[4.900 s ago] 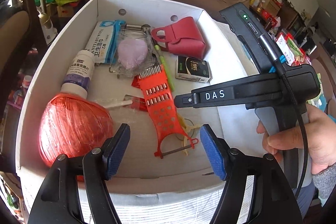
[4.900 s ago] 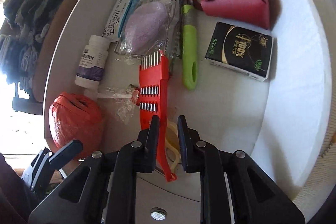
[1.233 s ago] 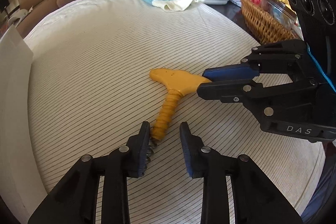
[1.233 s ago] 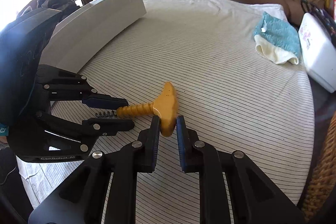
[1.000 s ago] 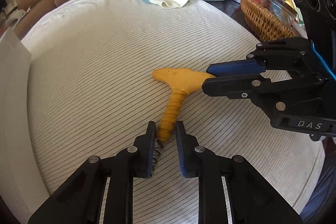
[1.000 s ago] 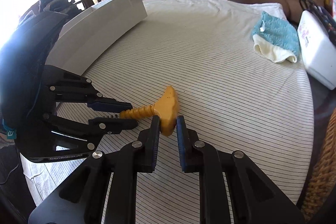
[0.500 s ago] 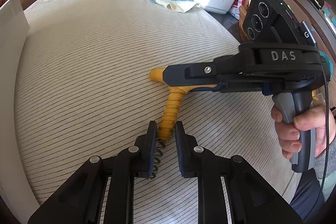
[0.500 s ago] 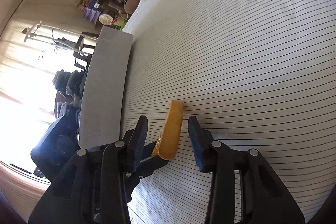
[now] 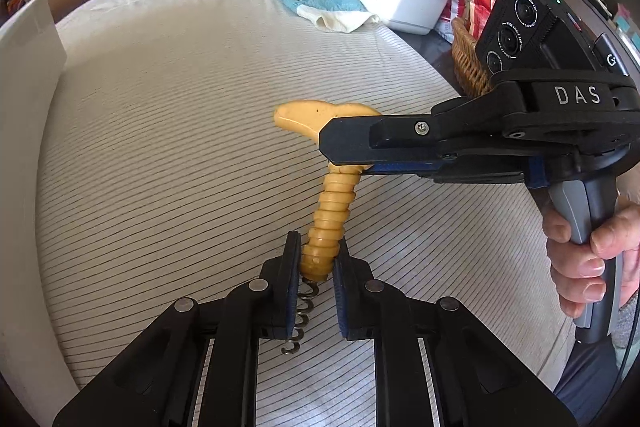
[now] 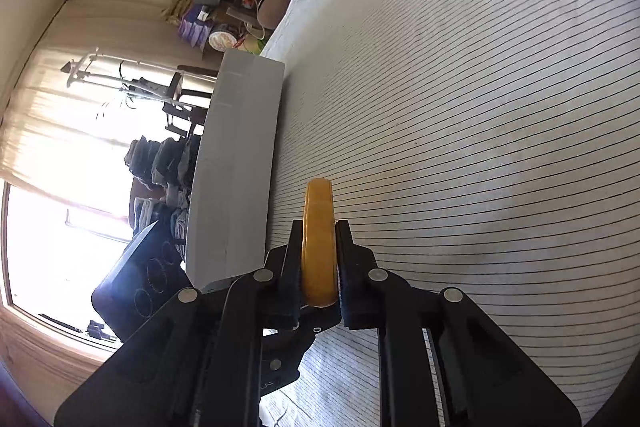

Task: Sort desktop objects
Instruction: 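Lift the yellow corkscrew with the right gripper over the white box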

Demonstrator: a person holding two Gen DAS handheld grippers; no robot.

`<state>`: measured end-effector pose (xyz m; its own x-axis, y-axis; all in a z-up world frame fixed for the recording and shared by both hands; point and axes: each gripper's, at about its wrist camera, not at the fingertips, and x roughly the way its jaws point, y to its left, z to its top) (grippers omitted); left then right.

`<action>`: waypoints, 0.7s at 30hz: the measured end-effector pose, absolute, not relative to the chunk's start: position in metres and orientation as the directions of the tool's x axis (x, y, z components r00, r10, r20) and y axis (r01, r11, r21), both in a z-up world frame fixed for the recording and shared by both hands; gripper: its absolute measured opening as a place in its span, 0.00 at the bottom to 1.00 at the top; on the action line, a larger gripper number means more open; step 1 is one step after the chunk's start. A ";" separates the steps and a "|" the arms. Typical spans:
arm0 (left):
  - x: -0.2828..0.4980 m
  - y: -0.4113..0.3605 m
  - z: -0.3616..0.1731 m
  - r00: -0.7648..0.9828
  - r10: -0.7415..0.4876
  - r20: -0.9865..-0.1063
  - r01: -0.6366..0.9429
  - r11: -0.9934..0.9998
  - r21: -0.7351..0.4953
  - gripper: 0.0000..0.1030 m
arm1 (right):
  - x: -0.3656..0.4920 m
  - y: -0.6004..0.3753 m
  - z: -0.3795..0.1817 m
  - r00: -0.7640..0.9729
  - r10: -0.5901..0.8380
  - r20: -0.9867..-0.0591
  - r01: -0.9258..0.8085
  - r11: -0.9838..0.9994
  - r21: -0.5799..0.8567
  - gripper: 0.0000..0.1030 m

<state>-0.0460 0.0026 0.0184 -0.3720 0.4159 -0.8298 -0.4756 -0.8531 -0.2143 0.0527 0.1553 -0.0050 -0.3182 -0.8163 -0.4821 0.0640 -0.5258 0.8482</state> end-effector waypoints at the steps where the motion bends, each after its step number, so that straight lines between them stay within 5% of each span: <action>1: -0.043 0.001 0.024 -0.384 0.418 -0.823 -0.474 -0.854 -0.213 0.14 | 0.054 0.154 -0.001 -0.321 -0.817 -0.479 0.070 -0.525 0.848 0.13; 21: 0.032 -0.134 0.148 -0.540 0.428 -0.725 -0.371 -0.894 -0.251 0.13 | 0.084 0.017 0.156 -0.279 -0.825 -0.492 0.304 -0.562 0.769 0.13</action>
